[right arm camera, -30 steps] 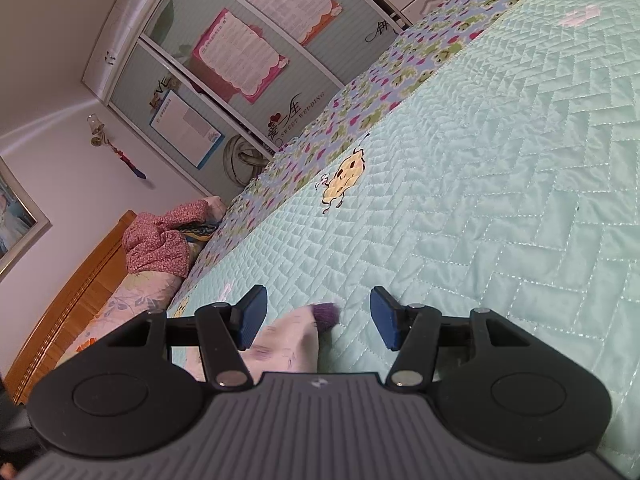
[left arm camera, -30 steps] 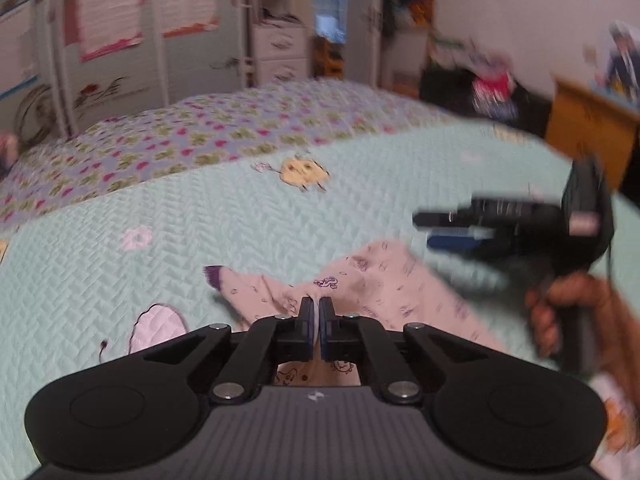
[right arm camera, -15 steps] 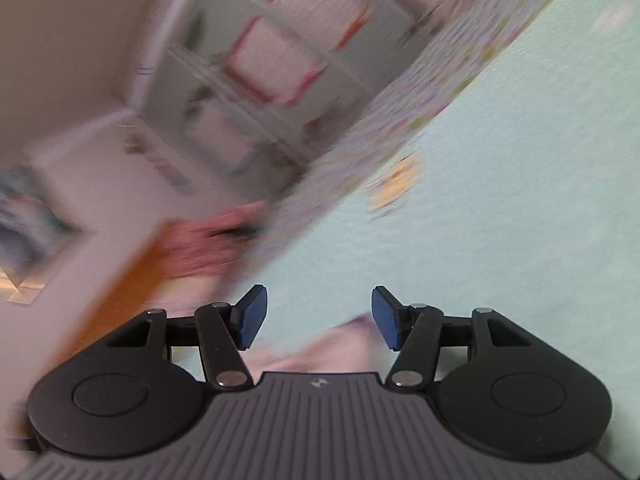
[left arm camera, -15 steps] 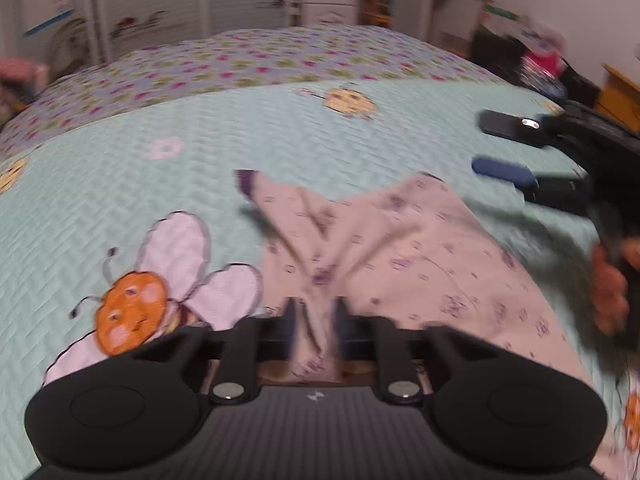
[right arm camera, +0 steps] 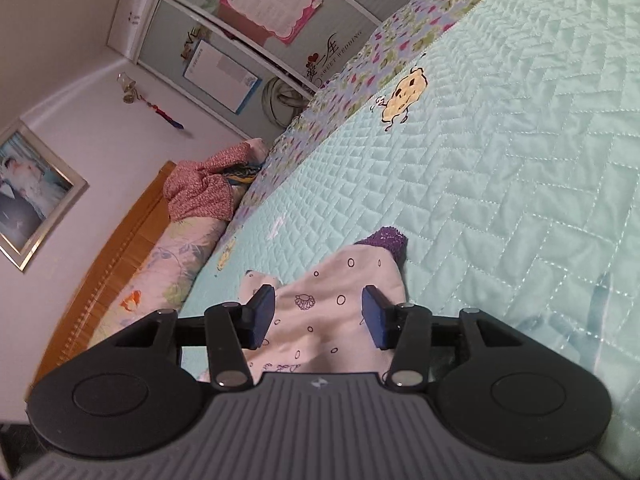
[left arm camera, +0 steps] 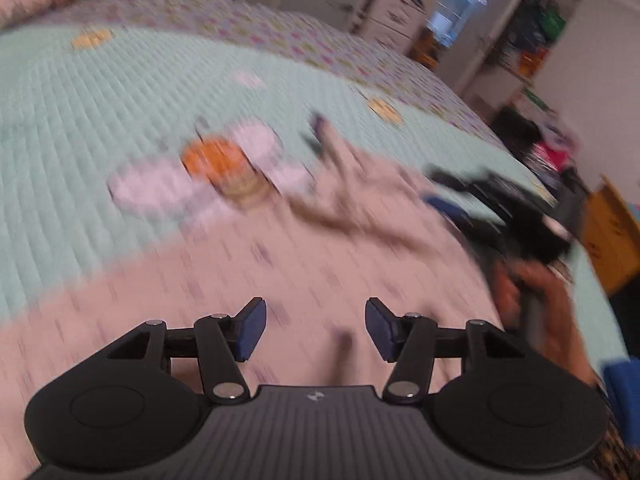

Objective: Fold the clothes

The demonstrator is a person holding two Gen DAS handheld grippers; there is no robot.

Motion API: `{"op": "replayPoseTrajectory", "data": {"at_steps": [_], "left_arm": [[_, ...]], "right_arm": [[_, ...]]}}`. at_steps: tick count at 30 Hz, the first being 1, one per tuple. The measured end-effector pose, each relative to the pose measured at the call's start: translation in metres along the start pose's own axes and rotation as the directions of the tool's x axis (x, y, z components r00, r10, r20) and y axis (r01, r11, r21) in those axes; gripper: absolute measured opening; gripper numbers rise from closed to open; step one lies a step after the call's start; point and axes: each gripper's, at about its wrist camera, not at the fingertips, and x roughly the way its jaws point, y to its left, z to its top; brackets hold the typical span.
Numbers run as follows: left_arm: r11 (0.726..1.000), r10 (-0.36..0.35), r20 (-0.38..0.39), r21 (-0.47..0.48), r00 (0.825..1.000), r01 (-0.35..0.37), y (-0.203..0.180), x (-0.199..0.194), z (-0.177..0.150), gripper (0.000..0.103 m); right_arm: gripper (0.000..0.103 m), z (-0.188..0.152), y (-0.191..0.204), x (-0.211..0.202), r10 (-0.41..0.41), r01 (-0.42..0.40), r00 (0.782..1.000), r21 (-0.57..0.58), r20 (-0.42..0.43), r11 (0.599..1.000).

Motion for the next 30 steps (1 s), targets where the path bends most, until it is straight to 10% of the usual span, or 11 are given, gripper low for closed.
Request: {"op": "replayPoseTrajectory", "data": {"at_steps": [8,18,24,30], "left_arm": [[0.94,-0.117,0.053,-0.318,0.992,0.128,-0.014,0.005,-0.042,0.062],[0.902,-0.135,0.155,-0.389,0.979,0.186,-0.028,0.008,-0.026,0.063],[0.92,-0.02,0.239,-0.375,0.971,0.111,-0.032,-0.012,-0.025,0.063],[0.907,-0.147,0.176,-0.368,0.973,0.204,-0.044,0.003,-0.027,0.063]], "right_arm": [[0.05,-0.003,-0.002,0.0,0.004,-0.004,1.0,-0.007,0.003,1.0],[0.05,-0.002,-0.002,0.0,0.011,-0.011,1.0,0.005,0.001,1.0],[0.05,-0.003,-0.002,0.0,0.01,-0.01,1.0,0.003,0.001,1.0],[0.05,-0.003,-0.002,0.001,0.009,-0.009,1.0,0.003,0.002,1.0]]}}
